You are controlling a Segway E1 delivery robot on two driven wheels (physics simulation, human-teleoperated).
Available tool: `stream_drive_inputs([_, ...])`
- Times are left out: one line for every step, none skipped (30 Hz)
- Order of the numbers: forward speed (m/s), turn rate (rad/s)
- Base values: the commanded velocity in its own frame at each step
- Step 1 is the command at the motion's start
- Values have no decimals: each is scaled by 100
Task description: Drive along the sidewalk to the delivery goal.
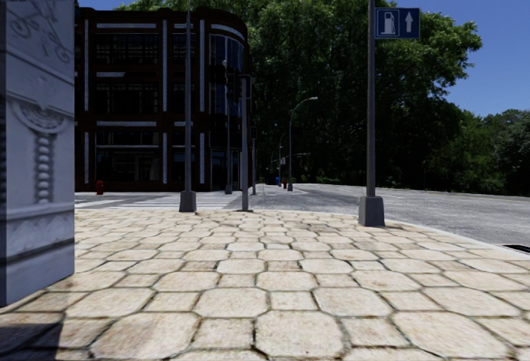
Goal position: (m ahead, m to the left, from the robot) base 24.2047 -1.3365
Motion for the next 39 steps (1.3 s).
stream_drive_inputs([200, 0])
stream_drive_inputs([200, 0])
stream_drive_inputs([200, 0])
stream_drive_inputs([200, 0])
stream_drive_inputs([200, 0])
stream_drive_inputs([200, 0])
stream_drive_inputs([200, 0])
stream_drive_inputs([200, 4])
stream_drive_inputs([200, 7])
stream_drive_inputs([200, 12])
stream_drive_inputs([200, 17])
stream_drive_inputs([200, 17])
stream_drive_inputs([200, 30])
stream_drive_inputs([200, 32])
stream_drive_inputs([200, 32])
stream_drive_inputs([200, 33])
stream_drive_inputs([200, 33])
stream_drive_inputs([200, 33])
stream_drive_inputs([200, 34])
stream_drive_inputs([200, 35])
stream_drive_inputs([200, 38])
stream_drive_inputs([200, 39])
stream_drive_inputs([200, 39])
stream_drive_inputs([200, 40])
stream_drive_inputs([200, 40])
stream_drive_inputs([200, 41])
stream_drive_inputs([200, 41])
stream_drive_inputs([200, 44])
stream_drive_inputs([200, 46])
stream_drive_inputs([200, 46])
stream_drive_inputs([200, 58])
stream_drive_inputs([200, 58])
stream_drive_inputs([200, 60])
stream_drive_inputs([200, 61])
stream_drive_inputs([200, 62])
stream_drive_inputs([200, 62])
stream_drive_inputs([200, 62])
stream_drive_inputs([200, 62])
stream_drive_inputs([200, 62])
